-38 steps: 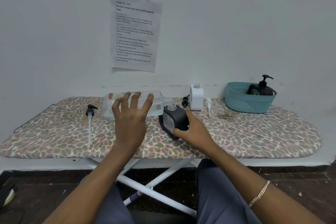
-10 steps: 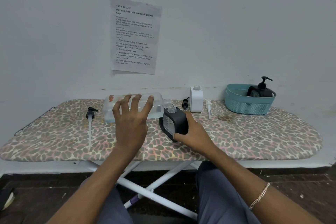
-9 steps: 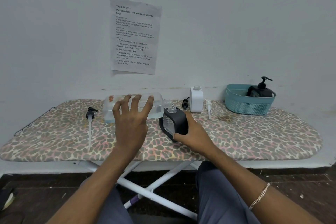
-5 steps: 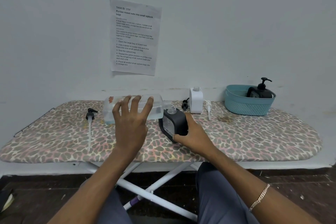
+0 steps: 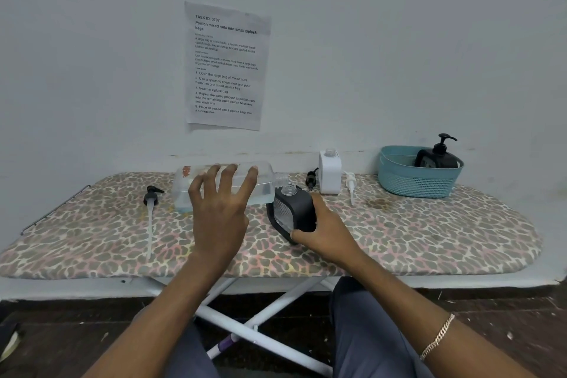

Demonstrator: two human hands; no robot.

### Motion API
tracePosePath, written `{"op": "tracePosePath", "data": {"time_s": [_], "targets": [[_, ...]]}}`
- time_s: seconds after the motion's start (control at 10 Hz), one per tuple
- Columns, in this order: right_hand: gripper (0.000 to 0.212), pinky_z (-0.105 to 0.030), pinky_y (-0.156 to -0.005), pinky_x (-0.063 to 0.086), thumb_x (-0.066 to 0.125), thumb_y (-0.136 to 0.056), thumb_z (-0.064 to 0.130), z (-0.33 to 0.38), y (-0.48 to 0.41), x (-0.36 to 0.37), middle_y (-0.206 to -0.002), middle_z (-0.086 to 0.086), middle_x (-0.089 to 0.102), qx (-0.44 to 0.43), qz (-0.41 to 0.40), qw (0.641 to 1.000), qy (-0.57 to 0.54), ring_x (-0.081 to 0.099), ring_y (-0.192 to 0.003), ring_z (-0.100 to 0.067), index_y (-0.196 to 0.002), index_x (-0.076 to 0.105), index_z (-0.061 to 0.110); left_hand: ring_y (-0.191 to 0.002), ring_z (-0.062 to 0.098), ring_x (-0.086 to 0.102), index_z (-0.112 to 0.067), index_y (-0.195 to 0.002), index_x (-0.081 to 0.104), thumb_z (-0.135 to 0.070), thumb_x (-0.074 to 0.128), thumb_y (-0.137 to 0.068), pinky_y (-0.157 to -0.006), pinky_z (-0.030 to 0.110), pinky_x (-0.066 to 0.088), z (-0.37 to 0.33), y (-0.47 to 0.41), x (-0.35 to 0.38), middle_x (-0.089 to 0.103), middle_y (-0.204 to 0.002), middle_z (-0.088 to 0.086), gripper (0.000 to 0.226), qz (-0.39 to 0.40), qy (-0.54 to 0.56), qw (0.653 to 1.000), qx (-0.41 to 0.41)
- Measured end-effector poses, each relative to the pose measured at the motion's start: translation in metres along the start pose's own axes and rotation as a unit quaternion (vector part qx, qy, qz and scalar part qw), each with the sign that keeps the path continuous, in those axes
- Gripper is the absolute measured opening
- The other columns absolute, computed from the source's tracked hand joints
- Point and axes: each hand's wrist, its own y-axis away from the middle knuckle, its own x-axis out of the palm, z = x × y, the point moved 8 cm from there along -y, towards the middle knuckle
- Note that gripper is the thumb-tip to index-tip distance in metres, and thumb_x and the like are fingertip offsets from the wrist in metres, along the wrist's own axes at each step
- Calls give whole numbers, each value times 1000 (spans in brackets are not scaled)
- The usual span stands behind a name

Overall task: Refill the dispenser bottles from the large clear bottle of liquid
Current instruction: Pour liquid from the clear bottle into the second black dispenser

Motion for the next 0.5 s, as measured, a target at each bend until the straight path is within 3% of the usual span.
{"op": "tracePosePath", "data": {"time_s": [0.1,0.4,0.5], "targets": [[68,-16,-72,52,80,-85,27,0,1,-1,-114,16,65,1,0,1000,0,64,-95,2,-140,41,36,-132,43,53,-21,-141,62,15,60,-65,-107,56,31,0,0,-1,61,-137,15,85,-5,0,1000,2],[66,-24,-77,56,79,-85,27,1,1,-1,-116,13,66,0,-2,1000,4,64,-97,-1,-138,42,36,-131,43,53,-21,-140,63,16,62,-65,-106,56,32,-1,0,-1,62,-136,16,84,-5,-1,1000,4],[63,-20,-73,55,79,-85,27,1,1,-1,-114,14,65,1,-2,1000,6,65,-94,0,-135,42,37,-131,43,53,-21,-140,63,16,62,-64,-106,56,32,-1,0,-1,62,-136,16,84,-5,-2,1000,4]]}}
